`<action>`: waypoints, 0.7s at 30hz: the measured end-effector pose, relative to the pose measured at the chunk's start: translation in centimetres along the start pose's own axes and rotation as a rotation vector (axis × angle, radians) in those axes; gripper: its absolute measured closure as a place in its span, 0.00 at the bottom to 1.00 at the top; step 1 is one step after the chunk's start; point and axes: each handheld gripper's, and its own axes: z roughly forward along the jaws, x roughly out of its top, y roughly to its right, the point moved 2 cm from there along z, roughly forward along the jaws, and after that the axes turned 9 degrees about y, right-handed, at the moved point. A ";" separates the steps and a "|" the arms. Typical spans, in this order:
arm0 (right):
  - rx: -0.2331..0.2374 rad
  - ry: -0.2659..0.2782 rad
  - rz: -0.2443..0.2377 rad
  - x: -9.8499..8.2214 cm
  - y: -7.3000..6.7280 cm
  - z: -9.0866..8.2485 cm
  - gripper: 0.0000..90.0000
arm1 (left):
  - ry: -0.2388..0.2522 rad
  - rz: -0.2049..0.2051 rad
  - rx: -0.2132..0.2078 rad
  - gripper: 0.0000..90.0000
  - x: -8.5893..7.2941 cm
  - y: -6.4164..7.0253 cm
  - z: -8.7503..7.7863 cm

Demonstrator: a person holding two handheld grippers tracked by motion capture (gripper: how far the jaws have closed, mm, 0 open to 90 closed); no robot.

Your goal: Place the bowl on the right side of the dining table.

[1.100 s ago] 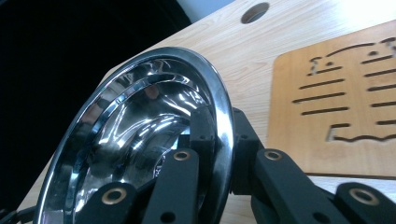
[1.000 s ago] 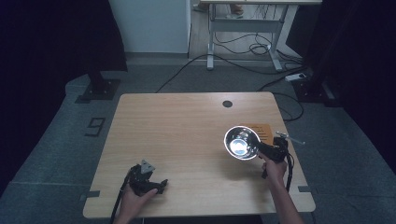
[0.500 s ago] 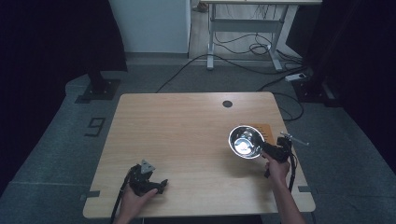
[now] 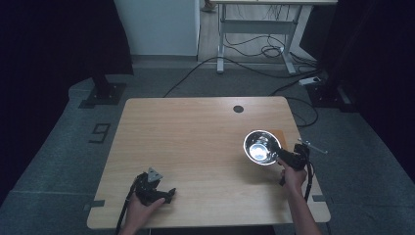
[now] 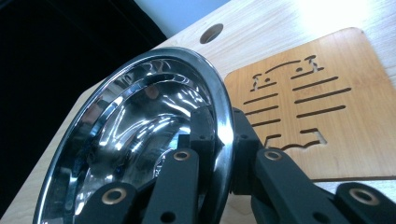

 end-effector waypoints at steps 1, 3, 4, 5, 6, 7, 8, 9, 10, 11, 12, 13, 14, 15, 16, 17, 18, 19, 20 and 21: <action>0.000 0.005 -0.002 0.1 0.1 0.0 0.92 | 0.000 0.000 0.000 0.00 0.0 0.0 0.0; -0.004 0.011 0.003 0.2 0.2 -0.1 0.92 | 0.000 0.000 0.000 0.00 0.0 0.0 0.0; -0.005 0.014 0.002 0.3 0.3 -0.1 0.92 | 0.000 0.000 0.000 0.00 0.0 0.0 0.0; -0.008 0.015 0.002 0.3 0.3 -0.2 0.92 | 0.000 0.000 0.000 0.00 0.0 0.0 0.0; -0.010 0.016 0.001 0.4 0.4 -0.2 0.92 | 0.000 0.000 0.000 0.00 0.0 0.0 0.0; -0.011 0.016 -0.001 0.4 0.5 -0.1 0.92 | 0.000 0.000 0.000 0.00 0.0 0.0 0.0; -0.013 0.015 0.000 0.5 0.5 -0.1 0.92 | 0.000 0.000 0.000 0.00 0.0 0.0 0.0; -0.014 0.018 -0.003 0.5 0.5 -0.1 0.92 | 0.000 0.000 0.000 0.00 0.0 0.0 0.0; -0.014 0.021 -0.001 0.6 0.5 -0.1 0.92 | 0.000 0.000 0.000 0.00 0.0 0.0 0.0; -0.013 0.021 0.000 0.7 0.5 -0.1 0.92 | 0.000 0.000 0.000 0.00 0.0 0.0 0.0; -0.011 0.024 -0.001 0.8 0.5 -0.1 0.92 | 0.000 0.000 0.000 0.00 0.0 0.0 0.0; -0.012 0.024 -0.003 0.8 0.5 -0.2 0.92 | 0.000 0.000 0.000 0.00 0.0 0.0 0.0; -0.013 0.025 -0.001 0.8 0.5 -0.2 0.92 | 0.000 0.000 0.000 0.00 0.0 0.0 0.0; -0.012 0.027 -0.001 0.9 0.5 -0.1 0.92 | 0.000 0.000 0.000 0.00 0.0 0.0 0.0; -0.013 0.029 -0.002 0.9 0.6 -0.1 0.92 | 0.000 0.000 0.000 0.00 0.0 0.0 0.0; -0.013 0.028 -0.003 0.9 0.6 -0.1 0.92 | 0.000 0.000 0.000 0.00 0.0 0.0 0.0; -0.015 0.027 -0.003 0.9 0.6 -0.1 0.92 | 0.000 0.000 0.000 0.00 0.0 0.0 0.0; -0.014 0.028 -0.003 0.9 0.6 -0.1 0.92 | 0.000 0.000 0.000 0.00 0.0 0.0 0.0; -0.014 0.029 0.003 1.0 0.6 0.0 0.92 | 0.000 0.000 0.000 0.00 0.0 0.0 0.0; -0.013 0.030 0.008 1.0 0.6 0.0 0.92 | 0.000 0.000 0.000 0.00 0.0 0.0 0.0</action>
